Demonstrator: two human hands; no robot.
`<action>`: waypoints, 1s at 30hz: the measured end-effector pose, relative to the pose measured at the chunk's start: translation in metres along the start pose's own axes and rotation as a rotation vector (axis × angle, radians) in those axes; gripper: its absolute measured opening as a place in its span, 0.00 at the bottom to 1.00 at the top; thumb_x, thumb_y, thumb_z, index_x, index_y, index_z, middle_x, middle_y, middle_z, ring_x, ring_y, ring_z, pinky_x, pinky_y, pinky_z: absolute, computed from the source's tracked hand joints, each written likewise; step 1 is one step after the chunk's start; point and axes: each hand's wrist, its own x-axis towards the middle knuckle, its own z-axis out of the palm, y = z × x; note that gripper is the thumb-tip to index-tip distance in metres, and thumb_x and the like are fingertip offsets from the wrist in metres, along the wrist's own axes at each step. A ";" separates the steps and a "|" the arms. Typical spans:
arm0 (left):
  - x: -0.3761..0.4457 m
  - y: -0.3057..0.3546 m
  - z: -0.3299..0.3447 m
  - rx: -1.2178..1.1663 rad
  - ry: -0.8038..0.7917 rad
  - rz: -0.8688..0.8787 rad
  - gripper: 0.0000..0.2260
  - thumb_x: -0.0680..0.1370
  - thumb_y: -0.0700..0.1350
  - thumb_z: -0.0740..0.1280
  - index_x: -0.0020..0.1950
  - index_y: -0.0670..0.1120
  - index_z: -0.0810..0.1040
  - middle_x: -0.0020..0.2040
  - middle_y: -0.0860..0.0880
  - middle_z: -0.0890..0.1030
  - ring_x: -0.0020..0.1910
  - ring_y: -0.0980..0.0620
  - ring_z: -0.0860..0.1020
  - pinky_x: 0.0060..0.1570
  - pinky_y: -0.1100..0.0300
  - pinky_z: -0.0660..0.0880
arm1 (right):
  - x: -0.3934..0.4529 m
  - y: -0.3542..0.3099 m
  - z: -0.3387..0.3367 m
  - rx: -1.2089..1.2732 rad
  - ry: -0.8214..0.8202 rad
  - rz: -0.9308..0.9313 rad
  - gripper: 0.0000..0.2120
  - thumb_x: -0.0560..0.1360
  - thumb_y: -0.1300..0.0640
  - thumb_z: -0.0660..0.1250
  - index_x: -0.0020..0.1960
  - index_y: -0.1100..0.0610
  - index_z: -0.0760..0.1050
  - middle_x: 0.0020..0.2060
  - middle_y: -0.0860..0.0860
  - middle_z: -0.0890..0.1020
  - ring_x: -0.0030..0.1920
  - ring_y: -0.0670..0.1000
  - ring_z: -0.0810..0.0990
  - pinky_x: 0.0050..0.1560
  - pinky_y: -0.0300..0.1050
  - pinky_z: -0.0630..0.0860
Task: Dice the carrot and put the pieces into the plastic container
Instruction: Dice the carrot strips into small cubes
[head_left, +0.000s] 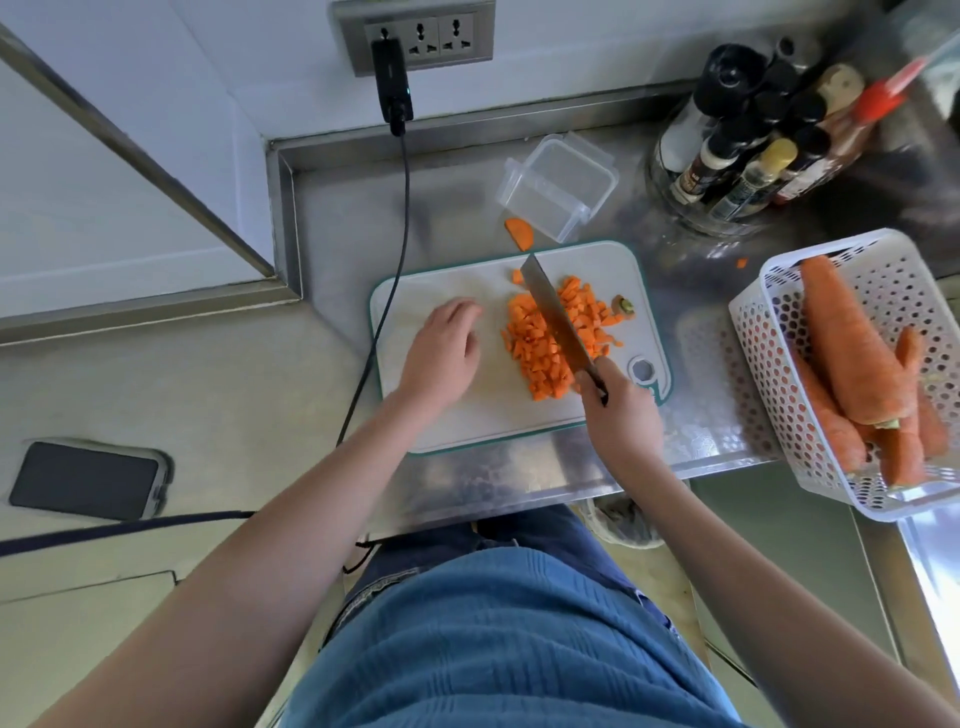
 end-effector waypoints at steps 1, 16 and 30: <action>0.016 0.007 -0.001 -0.093 0.000 -0.061 0.12 0.76 0.35 0.61 0.58 0.38 0.76 0.58 0.40 0.77 0.59 0.43 0.74 0.59 0.54 0.69 | 0.001 0.002 -0.002 -0.118 0.034 -0.007 0.10 0.82 0.51 0.57 0.53 0.56 0.72 0.35 0.56 0.79 0.37 0.61 0.77 0.32 0.46 0.66; 0.008 0.072 0.016 0.047 -0.120 0.689 0.16 0.77 0.50 0.59 0.48 0.40 0.80 0.46 0.45 0.80 0.48 0.44 0.75 0.47 0.50 0.74 | 0.014 0.027 -0.019 -0.455 0.410 -0.416 0.27 0.58 0.62 0.80 0.49 0.57 0.67 0.27 0.53 0.77 0.28 0.57 0.79 0.26 0.43 0.72; 0.025 0.084 0.031 0.102 -0.151 0.616 0.17 0.79 0.48 0.54 0.55 0.40 0.77 0.54 0.44 0.77 0.53 0.44 0.73 0.53 0.53 0.69 | 0.019 0.036 -0.014 -0.460 0.401 -0.467 0.30 0.57 0.62 0.82 0.51 0.60 0.67 0.25 0.52 0.77 0.28 0.56 0.78 0.27 0.42 0.72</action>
